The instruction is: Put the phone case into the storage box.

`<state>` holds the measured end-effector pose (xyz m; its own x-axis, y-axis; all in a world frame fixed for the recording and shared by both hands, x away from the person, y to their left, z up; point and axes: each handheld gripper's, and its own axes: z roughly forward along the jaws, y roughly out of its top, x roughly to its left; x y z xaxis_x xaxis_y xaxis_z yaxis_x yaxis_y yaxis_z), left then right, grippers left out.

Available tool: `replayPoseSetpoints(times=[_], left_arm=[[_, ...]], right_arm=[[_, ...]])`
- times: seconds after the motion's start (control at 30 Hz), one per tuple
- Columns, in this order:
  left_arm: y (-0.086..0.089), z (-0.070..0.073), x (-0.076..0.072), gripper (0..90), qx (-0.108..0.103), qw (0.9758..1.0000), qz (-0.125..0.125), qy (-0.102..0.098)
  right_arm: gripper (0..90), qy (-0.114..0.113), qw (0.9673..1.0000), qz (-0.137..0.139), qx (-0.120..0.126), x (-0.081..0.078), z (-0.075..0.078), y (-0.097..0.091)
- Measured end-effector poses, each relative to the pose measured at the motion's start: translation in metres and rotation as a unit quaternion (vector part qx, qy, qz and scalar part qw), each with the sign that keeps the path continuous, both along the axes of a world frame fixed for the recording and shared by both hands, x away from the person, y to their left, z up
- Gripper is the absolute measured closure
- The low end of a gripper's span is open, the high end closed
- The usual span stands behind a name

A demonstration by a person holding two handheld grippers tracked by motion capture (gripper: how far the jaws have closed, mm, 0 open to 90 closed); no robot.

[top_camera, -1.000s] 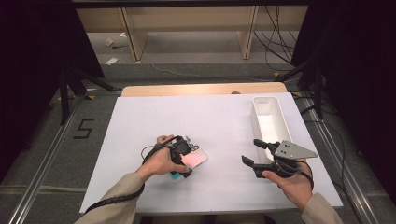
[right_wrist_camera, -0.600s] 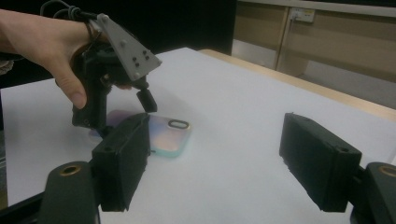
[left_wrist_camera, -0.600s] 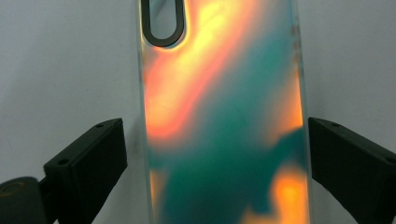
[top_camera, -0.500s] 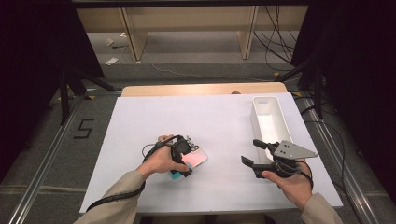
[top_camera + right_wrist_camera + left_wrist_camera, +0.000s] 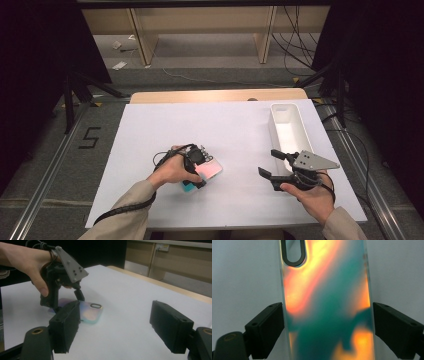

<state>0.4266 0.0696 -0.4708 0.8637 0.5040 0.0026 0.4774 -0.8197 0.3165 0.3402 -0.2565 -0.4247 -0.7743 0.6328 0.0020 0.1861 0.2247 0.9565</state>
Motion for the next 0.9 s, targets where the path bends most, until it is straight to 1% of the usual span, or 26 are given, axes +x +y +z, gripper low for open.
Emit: replayPoseSetpoints(times=[0.07,0.37,0.67,0.9], left_arm=[[0.0003,0.0,0.0004,12.4,-0.002,1.0,0.0,0.004],[0.0004,0.0003,0.0012,13.8,-0.002,1.0,0.001,0.008],[0.0015,0.0003,0.0,15.7,-0.007,0.9999,0.011,0.008],[0.002,0.0004,-0.0003,16.3,-0.008,0.9998,0.014,0.008]], right_arm=[[25.3,-0.002,1.0,0.0,0.0,0.0001,-0.0001,0.0002],[25.2,-0.002,1.0,0.001,0.0,0.0001,-0.0001,0.0003],[25.0,-0.002,1.0,0.001,0.0,0.0001,-0.0001,0.0003],[25.0,-0.002,1.0,0.002,0.0,-0.0001,0.0,0.0005]])
